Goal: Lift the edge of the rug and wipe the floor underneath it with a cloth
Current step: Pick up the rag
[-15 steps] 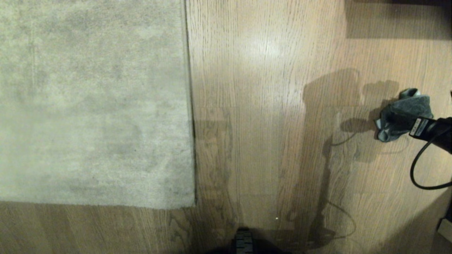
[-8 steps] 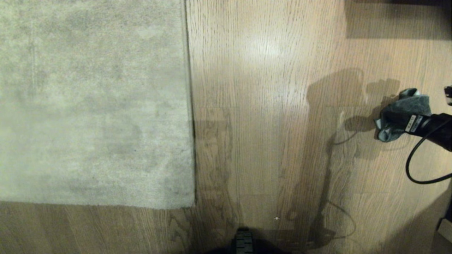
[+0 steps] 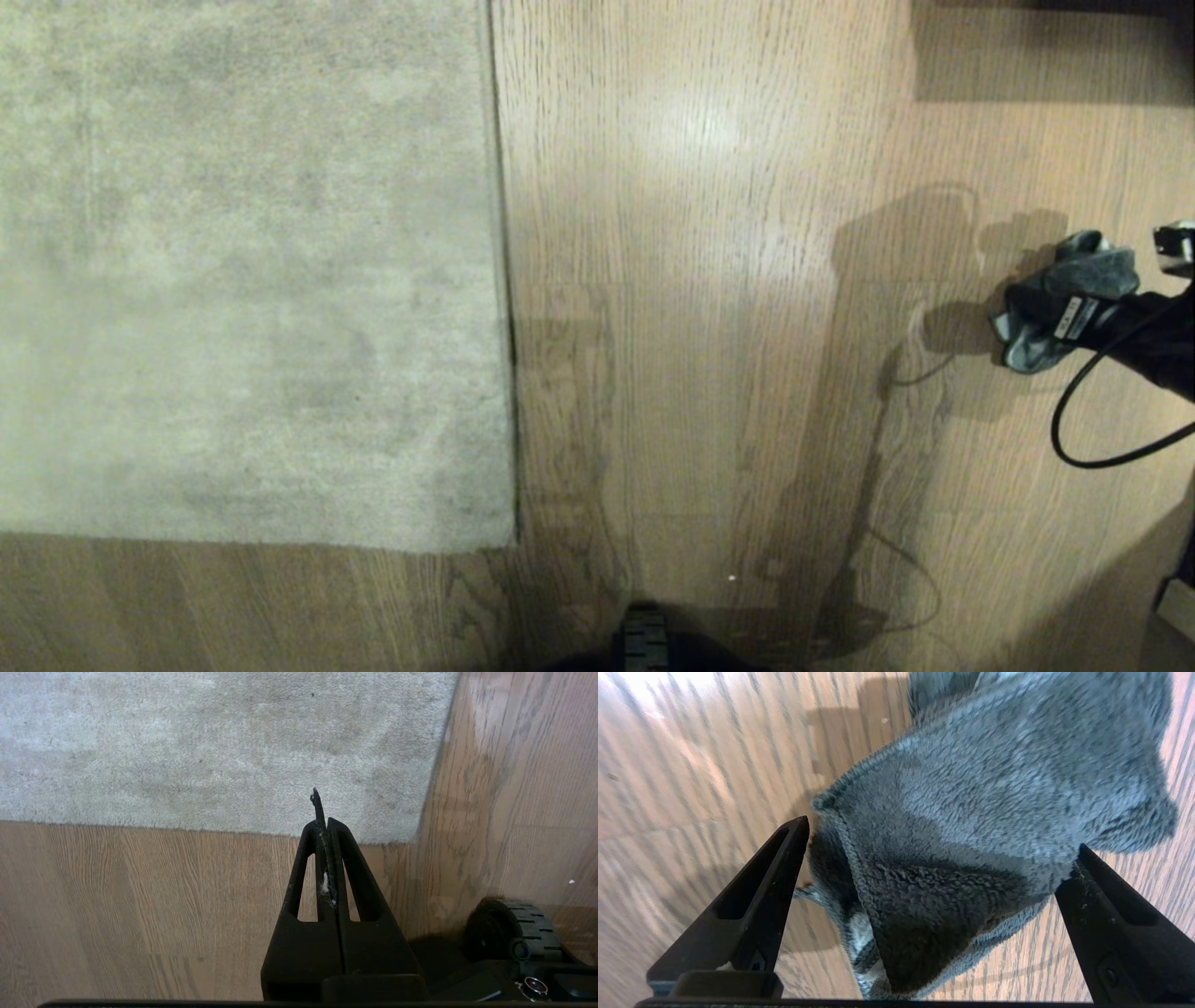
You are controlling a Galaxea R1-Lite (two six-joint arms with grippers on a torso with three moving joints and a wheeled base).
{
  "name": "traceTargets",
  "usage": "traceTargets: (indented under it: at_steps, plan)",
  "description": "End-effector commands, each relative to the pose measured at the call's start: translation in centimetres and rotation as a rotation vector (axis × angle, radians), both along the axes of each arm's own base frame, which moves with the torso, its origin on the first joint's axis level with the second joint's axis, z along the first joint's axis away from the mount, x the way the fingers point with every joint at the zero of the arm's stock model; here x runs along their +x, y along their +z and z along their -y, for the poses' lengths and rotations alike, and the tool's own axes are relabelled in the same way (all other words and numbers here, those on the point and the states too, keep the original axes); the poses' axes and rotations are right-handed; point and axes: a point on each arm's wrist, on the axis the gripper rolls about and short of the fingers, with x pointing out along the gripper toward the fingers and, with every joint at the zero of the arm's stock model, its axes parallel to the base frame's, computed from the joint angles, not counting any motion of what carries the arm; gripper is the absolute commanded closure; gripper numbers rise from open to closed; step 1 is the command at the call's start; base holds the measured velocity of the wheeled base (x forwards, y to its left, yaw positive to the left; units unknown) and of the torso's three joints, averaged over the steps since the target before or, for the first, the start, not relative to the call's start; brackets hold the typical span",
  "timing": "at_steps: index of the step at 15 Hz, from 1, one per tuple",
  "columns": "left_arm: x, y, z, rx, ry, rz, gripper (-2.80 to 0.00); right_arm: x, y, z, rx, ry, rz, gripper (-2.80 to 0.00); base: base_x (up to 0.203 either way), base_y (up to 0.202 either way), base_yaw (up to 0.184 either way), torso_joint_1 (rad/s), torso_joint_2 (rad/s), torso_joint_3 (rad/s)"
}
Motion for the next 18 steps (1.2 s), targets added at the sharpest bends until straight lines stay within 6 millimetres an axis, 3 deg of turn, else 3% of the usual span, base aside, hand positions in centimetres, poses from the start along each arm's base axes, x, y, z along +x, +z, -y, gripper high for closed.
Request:
traceTargets:
  at_steps: [1, 8, 18]
  plan:
    - [0.0, 0.0, 0.0, -0.001, 0.001, 0.000, 0.00, 0.2, -0.3, 0.1, 0.002, 0.002, -0.004, -2.80, 0.000, 0.000, 0.000, 0.000, 0.00, 0.000]
    - [0.0, 0.0, 0.0, -0.001, 0.001, -0.001, 0.00, -0.3, 0.8, -0.1, -0.009, 0.003, 0.022, -2.80, 0.000, 0.000, 0.000, 0.000, 0.00, 0.000]
    - [0.0, 0.0, 0.0, -0.001, 0.001, -0.001, 0.00, -3.1, 1.9, -1.3, -0.017, 0.007, 0.030, -2.80, 0.000, 0.000, 0.000, 0.000, 0.00, 0.000]
